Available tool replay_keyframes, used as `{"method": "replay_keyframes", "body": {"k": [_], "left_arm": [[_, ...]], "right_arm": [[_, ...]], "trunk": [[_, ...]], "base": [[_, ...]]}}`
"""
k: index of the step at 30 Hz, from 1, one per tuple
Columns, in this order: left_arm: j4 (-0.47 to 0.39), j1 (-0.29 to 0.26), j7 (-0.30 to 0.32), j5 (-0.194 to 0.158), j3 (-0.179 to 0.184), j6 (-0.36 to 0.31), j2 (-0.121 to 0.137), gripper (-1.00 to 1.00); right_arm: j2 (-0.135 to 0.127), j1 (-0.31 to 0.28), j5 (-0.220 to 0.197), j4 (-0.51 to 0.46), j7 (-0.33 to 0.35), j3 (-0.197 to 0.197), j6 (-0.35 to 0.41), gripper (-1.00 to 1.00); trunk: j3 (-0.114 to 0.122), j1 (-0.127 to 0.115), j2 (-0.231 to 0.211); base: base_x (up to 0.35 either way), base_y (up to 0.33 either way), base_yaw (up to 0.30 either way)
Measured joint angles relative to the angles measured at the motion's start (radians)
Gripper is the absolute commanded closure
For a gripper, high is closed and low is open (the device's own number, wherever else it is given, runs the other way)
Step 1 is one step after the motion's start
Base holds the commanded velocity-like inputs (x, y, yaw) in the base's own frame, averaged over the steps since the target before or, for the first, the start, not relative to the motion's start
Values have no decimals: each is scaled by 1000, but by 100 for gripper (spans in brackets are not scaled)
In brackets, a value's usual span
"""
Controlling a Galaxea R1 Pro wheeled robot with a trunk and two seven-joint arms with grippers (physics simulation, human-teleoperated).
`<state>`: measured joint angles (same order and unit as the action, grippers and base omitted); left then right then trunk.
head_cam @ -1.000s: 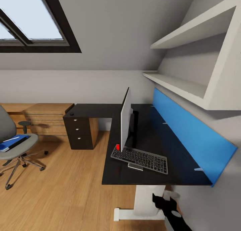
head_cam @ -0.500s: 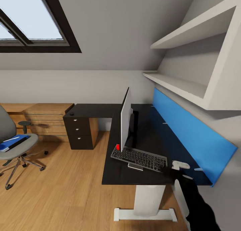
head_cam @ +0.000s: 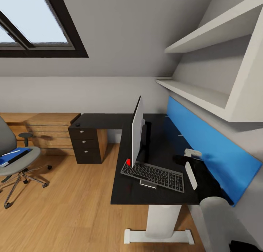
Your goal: In the bedroom, organize the workspace by keeping the computer under the desk, ensuring the monitor is on the desk, placing the keyboard on the desk next to the monitor, placing the mouse on the desk next to the keyboard, moving the folder from the swivel chair onto the desk next to the mouse, stacking the notebook on top of the folder with the pen on top of the notebook, and positioning the swivel chair next to the desk.
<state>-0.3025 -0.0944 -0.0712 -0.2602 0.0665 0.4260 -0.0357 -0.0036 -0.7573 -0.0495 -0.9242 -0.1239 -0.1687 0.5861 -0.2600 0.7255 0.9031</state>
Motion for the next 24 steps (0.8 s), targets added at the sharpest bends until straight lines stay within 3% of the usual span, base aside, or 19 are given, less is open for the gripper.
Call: {"method": "replay_keyframes", "body": {"k": [5,8,20,24], "left_arm": [[0,0,0,0,0,0,0,-100],[0,0,0,0,0,-1,0,-100],[0,0,0,0,0,0,0,-100],[0,0,0,0,0,0,0,-100]], "right_arm": [[-16,-43,0,83,0,1,-130,-100],[-19,-47,-1,101,3,0,-172,-100],[-21,-42,-6,268,10,1,-276,-100],[-22,-43,-5,279,10,1,-285,-100]], "trunk": [[0,0,0],[0,0,0],[0,0,0],[0,0,0]], "base": [[305,0,0],[327,0,0],[334,0,0],[237,0,0]]}}
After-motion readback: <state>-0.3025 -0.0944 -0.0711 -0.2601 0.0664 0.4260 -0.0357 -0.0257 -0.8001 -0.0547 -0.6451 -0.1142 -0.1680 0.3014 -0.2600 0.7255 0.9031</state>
